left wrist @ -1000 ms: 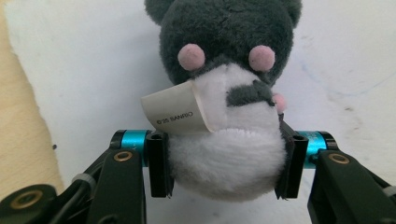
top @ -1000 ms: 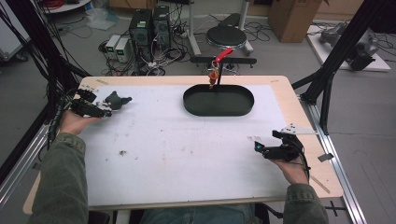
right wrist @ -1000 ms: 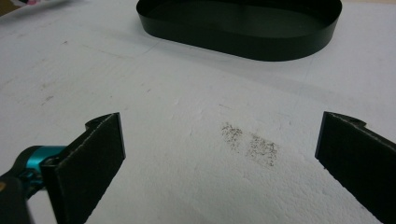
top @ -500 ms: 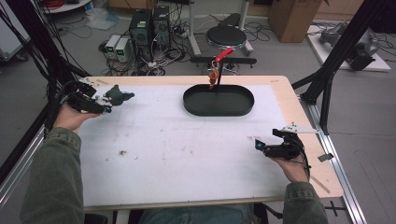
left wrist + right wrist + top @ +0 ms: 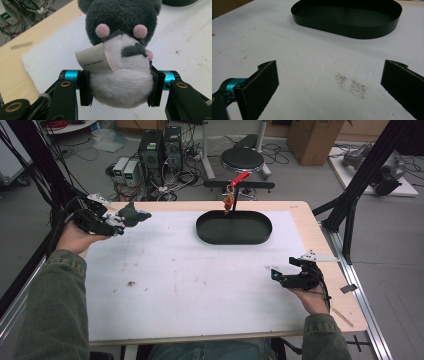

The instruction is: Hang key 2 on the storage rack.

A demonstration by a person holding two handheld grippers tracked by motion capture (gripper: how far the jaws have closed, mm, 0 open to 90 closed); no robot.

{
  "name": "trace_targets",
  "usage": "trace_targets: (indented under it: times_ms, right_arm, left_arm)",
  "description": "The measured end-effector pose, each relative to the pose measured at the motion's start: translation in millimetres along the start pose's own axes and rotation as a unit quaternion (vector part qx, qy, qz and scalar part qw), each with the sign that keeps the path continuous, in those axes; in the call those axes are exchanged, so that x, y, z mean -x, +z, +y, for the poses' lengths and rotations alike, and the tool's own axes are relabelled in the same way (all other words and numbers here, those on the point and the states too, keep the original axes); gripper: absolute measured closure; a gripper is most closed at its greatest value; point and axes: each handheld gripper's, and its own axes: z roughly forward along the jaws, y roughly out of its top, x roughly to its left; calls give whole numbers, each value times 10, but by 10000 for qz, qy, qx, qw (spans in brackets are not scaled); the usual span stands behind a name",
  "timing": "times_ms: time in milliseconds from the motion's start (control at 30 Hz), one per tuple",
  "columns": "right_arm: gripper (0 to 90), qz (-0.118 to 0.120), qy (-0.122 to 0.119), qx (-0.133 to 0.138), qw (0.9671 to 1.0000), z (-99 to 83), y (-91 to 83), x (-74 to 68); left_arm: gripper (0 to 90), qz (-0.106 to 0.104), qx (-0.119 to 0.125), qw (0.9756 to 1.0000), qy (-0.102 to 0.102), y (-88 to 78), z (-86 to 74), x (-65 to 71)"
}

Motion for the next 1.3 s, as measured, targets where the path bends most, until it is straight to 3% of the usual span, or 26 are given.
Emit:
trace_targets:
  times_ms: [500, 1067, 1300]
  right_arm:
    - [5, 26, 31, 29, 10000, 3, -5, 7]
    - [5, 30, 59, 51, 10000, 2, -23, 5]
    - [5, 44, 35, 59, 10000, 3, -16, 9]
  left_arm:
    - [507, -481, 155, 9981, 355, 23, 312, 223]
    - [506, -648, 186, 9953, 691, 160, 603, 495]
    - [506, -771, 312, 9934, 788, 191, 734, 582]
